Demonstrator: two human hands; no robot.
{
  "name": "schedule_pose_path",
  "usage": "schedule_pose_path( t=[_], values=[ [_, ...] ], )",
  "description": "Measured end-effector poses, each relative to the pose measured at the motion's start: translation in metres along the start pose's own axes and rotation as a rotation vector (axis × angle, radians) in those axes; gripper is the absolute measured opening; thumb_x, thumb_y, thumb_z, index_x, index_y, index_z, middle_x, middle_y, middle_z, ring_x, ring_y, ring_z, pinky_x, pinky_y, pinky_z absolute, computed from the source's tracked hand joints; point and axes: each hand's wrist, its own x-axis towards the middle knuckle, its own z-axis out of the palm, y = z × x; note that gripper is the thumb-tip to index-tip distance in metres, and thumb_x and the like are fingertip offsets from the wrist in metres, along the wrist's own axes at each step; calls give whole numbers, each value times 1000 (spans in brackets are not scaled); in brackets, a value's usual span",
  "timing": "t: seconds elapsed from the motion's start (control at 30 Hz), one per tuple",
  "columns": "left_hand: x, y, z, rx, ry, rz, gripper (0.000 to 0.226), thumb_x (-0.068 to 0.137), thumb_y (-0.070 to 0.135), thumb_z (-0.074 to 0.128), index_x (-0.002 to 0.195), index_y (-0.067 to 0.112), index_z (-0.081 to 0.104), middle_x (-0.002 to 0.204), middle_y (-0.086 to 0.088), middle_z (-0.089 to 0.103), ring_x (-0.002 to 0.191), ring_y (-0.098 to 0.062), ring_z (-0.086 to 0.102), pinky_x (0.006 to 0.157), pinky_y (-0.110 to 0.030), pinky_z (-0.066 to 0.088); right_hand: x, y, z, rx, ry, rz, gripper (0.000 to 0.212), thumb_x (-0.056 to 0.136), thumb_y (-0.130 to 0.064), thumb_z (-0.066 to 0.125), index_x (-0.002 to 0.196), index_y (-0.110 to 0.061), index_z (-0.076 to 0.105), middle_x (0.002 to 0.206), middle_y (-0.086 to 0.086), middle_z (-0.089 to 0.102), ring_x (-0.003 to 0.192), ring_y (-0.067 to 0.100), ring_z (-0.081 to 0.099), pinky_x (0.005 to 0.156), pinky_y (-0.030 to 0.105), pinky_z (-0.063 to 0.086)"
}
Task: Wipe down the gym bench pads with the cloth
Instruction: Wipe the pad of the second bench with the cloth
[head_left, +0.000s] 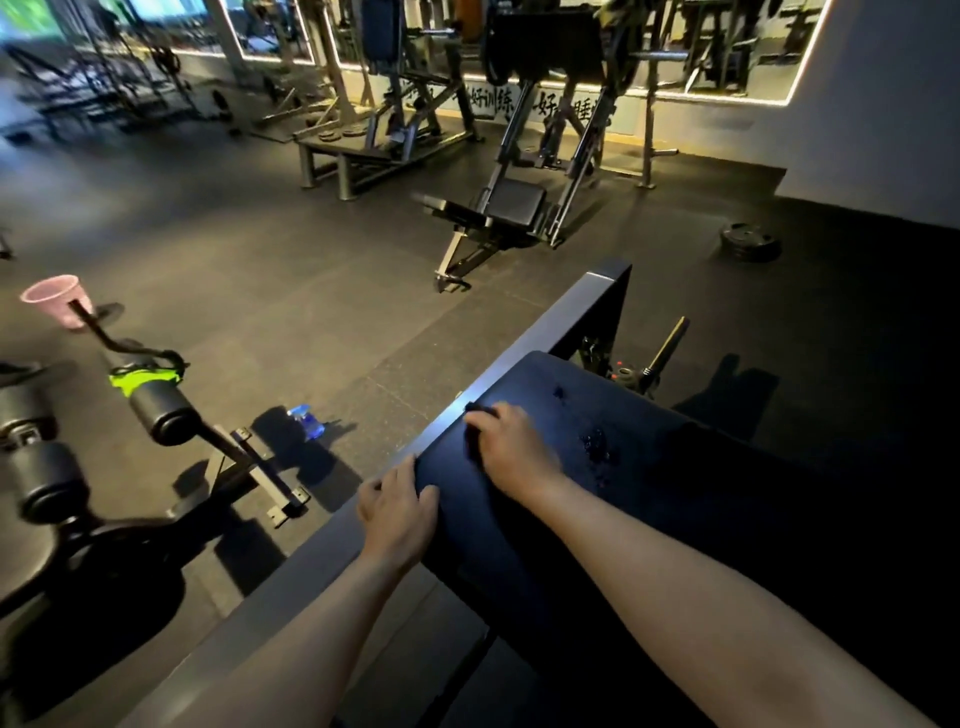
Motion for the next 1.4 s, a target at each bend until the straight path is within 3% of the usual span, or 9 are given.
schedule_pose_path(
  t=[0.17, 0.37, 0.5, 0.63, 0.77, 0.9, 1.0, 1.17, 1.4],
  values=[
    [0, -4, 4, -117, 2, 59, 55, 91, 36, 37, 146, 29, 37, 139, 1, 49, 132, -22, 35, 102, -29, 17, 1, -32, 19, -30, -156, -358, 32, 97, -28, 48, 128, -33, 55, 129, 2, 46, 119, 26, 44, 91, 42, 47],
    [2, -5, 7, -44, -14, -40, 62, 101, 38, 37, 158, 22, 18, 157, -3, 32, 142, -28, 18, 118, -47, 11, 61, 33, -5, -53, -4, 1, 41, 95, -44, 28, 126, -40, 54, 121, -2, 49, 113, 26, 49, 82, 34, 41],
    [-1, -1, 5, -69, 8, -11, 58, 101, 38, 38, 155, 22, 25, 153, -3, 37, 142, -28, 21, 118, -47, 13, 63, 42, -23, -135, 85, 188, 46, 96, -11, 43, 137, -31, 49, 129, 7, 47, 118, 30, 39, 90, 42, 42],
    [-1, -1, 6, -67, -1, -44, 76, 85, 51, 27, 155, 22, 26, 153, -3, 36, 139, -27, 22, 117, -48, 16, 47, -6, 0, 18, -69, -72, 40, 92, -12, 48, 122, -32, 64, 118, 5, 59, 108, 29, 51, 88, 40, 49],
    [-4, -6, 14, -145, 128, -59, 63, 96, 43, 44, 152, 20, 26, 151, -3, 34, 138, -22, 22, 115, -41, 17, 32, -60, 16, -123, -288, -376, 42, 90, -11, 45, 120, -33, 66, 116, -4, 60, 109, 20, 44, 79, 33, 42],
    [-2, -9, 15, -169, 137, -19, 68, 89, 45, 44, 151, 22, 28, 148, 0, 35, 136, -18, 23, 113, -37, 19, 61, -43, 11, -213, -378, -319, 40, 91, -10, 45, 108, -36, 70, 115, -6, 59, 107, 20, 43, 72, 34, 41],
    [2, -10, 18, -119, 146, -24, 61, 96, 40, 48, 151, 22, 30, 147, 1, 37, 136, -19, 24, 115, -40, 22, 95, -10, 4, -268, -269, -61, 29, 86, -13, 47, 91, -32, 69, 115, -1, 56, 100, 24, 50, 60, 30, 34],
    [21, 1, 9, 9, 90, -87, 44, 96, 46, 32, 133, 24, 44, 127, -1, 44, 119, -23, 35, 105, -40, 28, 129, 27, -33, -387, -126, 172, 27, 93, -16, 47, 107, -22, 69, 113, 1, 58, 116, 27, 41, 68, 33, 37],
    [40, 10, 16, 85, 149, -114, 36, 98, 51, 32, 125, 34, 48, 118, 4, 52, 114, -19, 44, 103, -42, 31, 105, -13, -23, -345, -325, -64, 29, 89, -16, 42, 93, -20, 70, 91, -1, 56, 97, 22, 39, 76, 33, 41]
  ],
)
